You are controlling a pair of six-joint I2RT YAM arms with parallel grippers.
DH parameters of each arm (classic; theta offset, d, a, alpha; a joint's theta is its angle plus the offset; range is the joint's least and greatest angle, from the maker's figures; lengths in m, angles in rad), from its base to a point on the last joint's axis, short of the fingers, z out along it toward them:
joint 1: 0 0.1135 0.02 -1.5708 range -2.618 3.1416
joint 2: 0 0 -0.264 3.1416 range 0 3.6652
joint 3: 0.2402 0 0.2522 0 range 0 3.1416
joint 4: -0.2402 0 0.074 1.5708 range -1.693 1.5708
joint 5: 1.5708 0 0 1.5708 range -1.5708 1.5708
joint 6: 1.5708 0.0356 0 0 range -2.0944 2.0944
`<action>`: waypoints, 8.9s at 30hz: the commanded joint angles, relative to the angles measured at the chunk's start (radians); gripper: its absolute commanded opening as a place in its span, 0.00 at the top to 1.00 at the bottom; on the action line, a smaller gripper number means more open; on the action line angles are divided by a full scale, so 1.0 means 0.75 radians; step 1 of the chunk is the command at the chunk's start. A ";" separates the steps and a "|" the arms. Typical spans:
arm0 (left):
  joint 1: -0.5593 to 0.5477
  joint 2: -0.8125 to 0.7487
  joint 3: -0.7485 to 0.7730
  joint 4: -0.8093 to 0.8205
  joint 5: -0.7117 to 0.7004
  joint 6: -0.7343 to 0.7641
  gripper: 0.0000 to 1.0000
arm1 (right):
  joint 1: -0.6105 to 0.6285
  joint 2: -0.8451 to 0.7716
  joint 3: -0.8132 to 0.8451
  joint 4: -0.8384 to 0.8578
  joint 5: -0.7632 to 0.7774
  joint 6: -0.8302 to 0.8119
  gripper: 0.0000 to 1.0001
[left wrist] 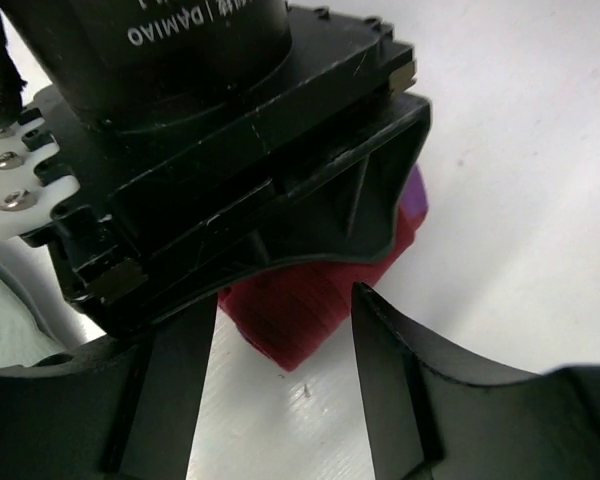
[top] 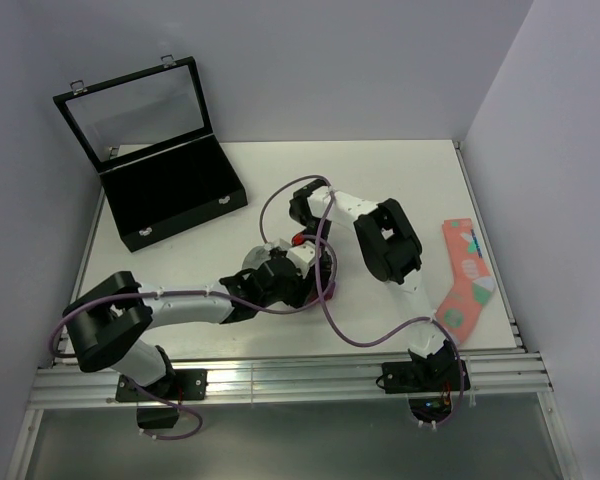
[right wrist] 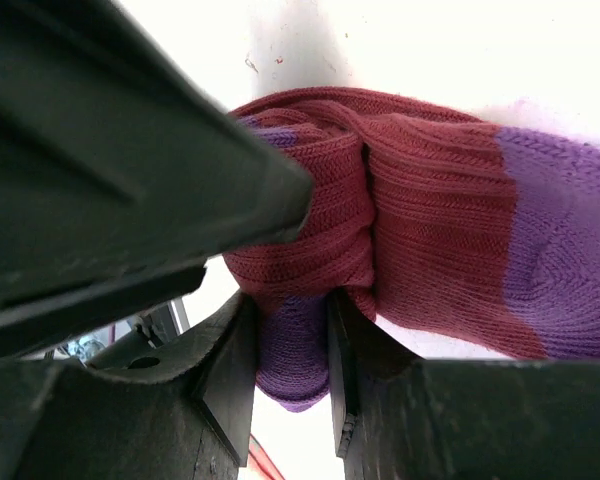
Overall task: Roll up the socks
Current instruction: Roll the sock at the center of the board.
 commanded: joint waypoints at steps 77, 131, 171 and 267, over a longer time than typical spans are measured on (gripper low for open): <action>0.076 0.485 -0.234 0.507 0.562 -0.449 1.00 | -0.265 -0.134 -0.024 0.742 0.027 0.752 0.46; 0.127 0.512 -0.118 0.176 0.641 -0.421 1.00 | -0.392 -0.328 -0.443 0.816 0.066 0.685 0.85; 0.487 0.841 0.312 -0.558 1.043 -0.457 1.00 | -0.591 -1.277 -1.161 1.147 -0.182 0.113 0.46; 0.301 -0.363 -0.465 0.462 0.081 -0.635 0.55 | -0.046 -0.734 -0.814 0.714 0.072 -0.103 0.83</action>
